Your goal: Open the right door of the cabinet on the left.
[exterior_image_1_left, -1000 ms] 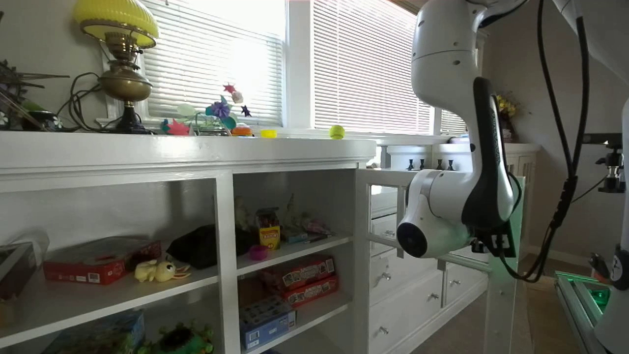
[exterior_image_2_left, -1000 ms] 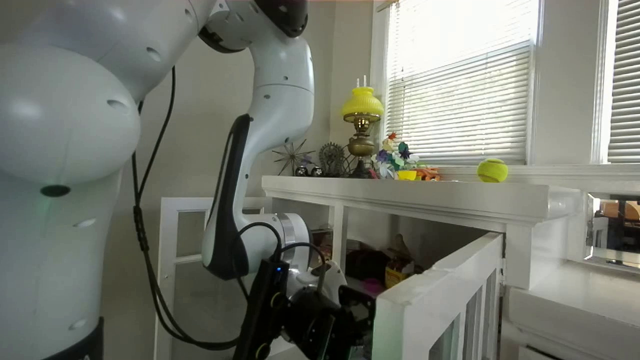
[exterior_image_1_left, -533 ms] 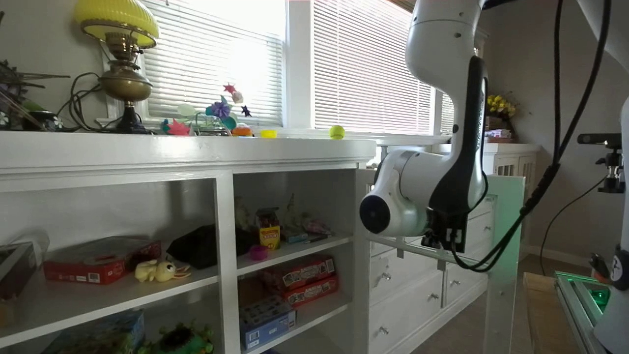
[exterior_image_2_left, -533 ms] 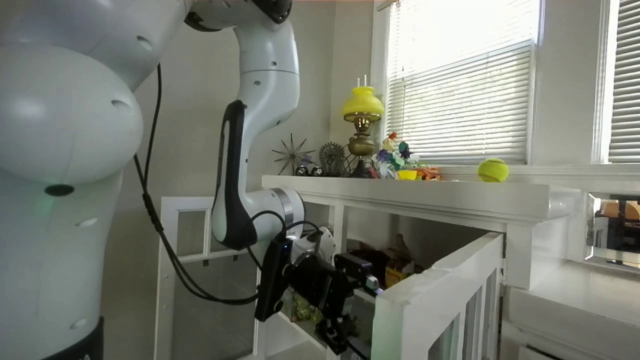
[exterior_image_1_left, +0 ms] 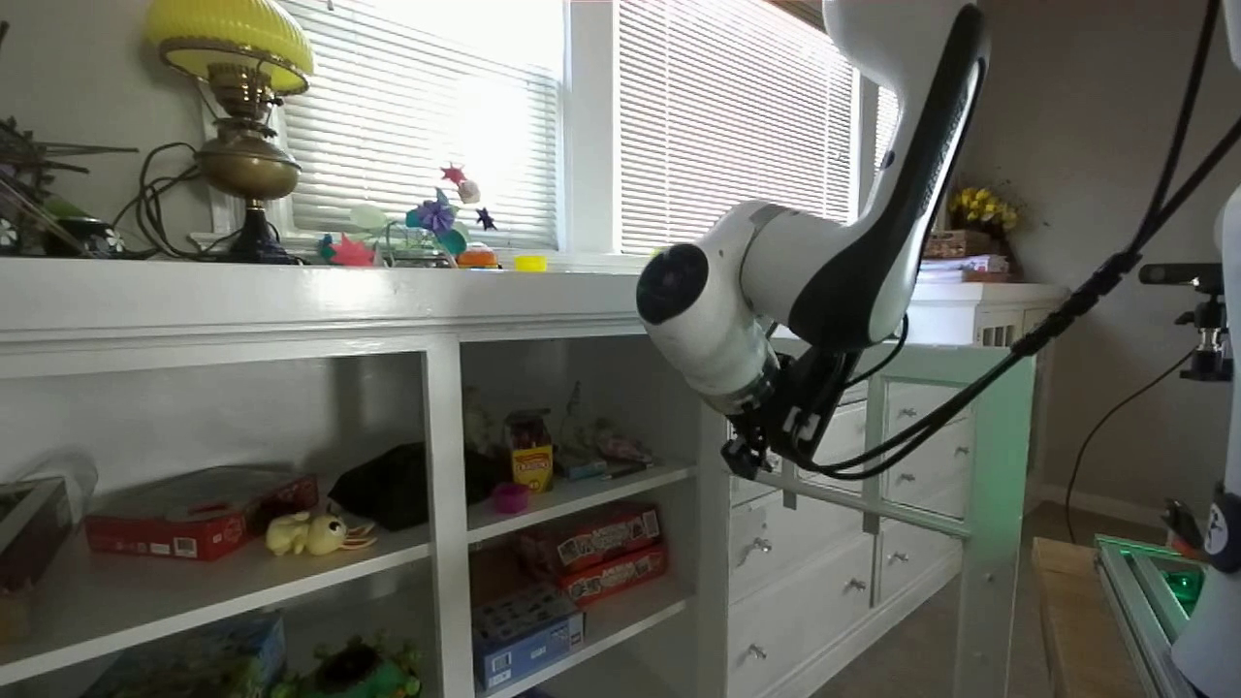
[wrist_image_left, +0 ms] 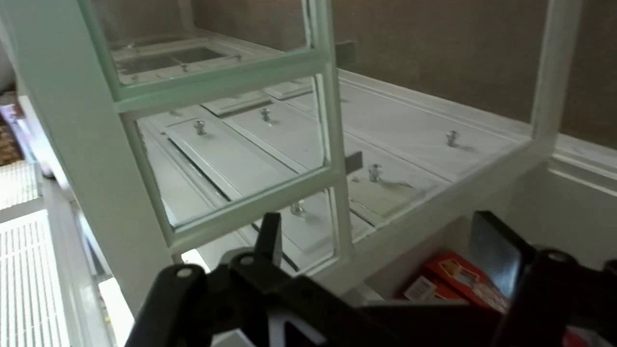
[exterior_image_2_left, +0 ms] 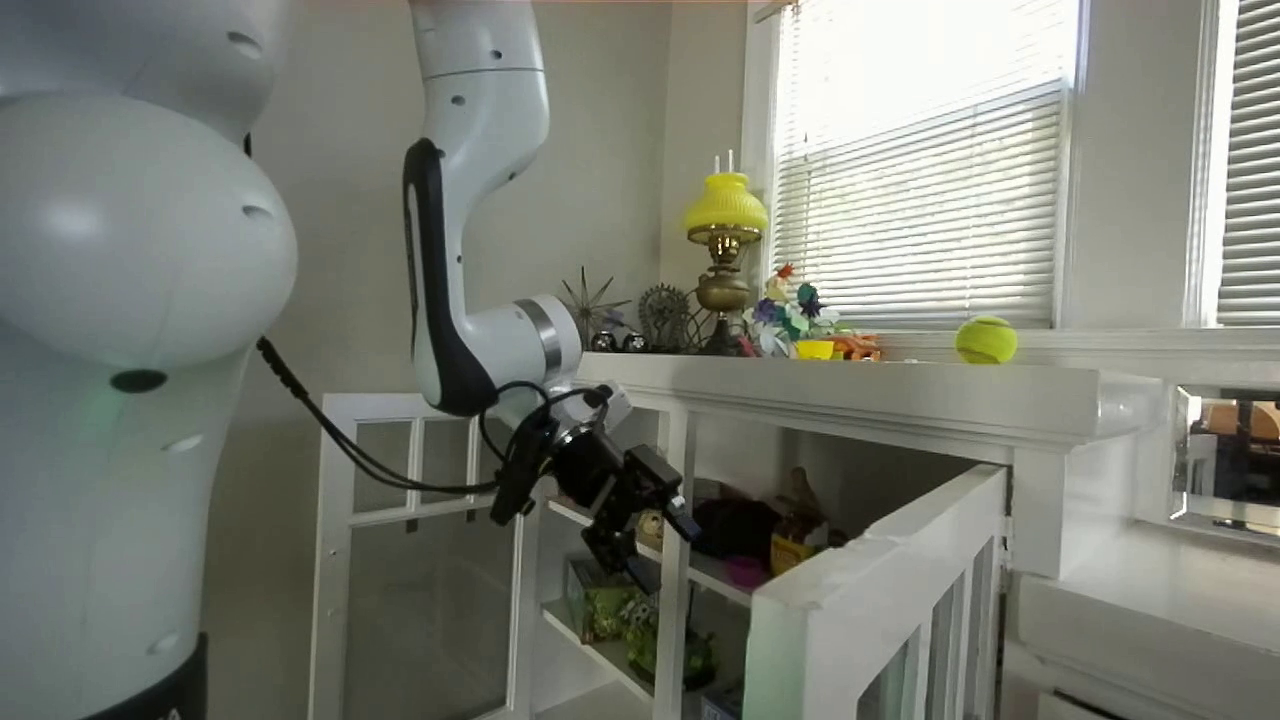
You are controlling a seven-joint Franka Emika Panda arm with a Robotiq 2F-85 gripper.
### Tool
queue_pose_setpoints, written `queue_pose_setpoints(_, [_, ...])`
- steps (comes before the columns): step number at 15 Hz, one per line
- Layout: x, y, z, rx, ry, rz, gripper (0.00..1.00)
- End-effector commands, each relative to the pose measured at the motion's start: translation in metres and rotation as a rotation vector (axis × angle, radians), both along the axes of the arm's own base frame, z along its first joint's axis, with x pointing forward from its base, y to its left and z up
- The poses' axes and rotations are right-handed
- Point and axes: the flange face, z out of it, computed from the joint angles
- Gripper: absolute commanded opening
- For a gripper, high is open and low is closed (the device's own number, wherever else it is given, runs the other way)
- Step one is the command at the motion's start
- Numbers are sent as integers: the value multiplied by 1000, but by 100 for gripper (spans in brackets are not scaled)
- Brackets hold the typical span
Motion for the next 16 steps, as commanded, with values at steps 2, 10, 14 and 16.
queue_pose_setpoints(2, [-1,46,64,205,-148,96,100])
queue_pose_setpoints(10, [-7,72,101,408,-297,209,100])
queue_pose_setpoints(14, [-13,71,102,414,-303,211,100])
queue_pose_setpoints(16, [-13,71,102,415,-303,210,100])
